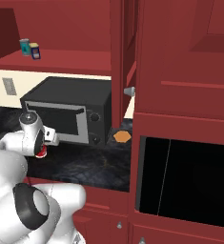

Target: Pick the cans from the counter and place them in their designated side in the cabinet.

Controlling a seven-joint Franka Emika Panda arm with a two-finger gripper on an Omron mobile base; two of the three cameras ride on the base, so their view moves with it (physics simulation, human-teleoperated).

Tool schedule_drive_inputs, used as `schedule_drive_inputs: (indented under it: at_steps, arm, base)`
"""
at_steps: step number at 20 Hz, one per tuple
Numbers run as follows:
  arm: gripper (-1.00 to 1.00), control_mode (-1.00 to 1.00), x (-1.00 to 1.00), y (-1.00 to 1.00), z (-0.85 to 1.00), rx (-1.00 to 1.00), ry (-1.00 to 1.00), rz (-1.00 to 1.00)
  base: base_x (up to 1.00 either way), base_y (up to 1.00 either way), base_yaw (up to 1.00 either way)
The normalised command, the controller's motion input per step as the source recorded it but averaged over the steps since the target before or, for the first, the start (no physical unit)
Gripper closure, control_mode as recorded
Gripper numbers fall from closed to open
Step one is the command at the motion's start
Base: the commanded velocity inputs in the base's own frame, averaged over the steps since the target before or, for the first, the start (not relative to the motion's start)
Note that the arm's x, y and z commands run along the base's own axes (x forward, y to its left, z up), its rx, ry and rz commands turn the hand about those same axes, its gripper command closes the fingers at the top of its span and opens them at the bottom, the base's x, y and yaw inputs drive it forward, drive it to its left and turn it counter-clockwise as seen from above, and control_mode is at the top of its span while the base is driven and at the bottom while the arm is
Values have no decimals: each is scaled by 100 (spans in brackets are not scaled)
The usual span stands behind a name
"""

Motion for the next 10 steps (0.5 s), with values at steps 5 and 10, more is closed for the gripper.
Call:
schedule_drive_inputs:
  at_steps: [5,10]
  arm:
    - [100,-100,-38,0,28,0,-4,4]
    - [100,-100,-43,-3,25,0,-6,4]
  base:
    - [0,0,0]
    - [0,0,0]
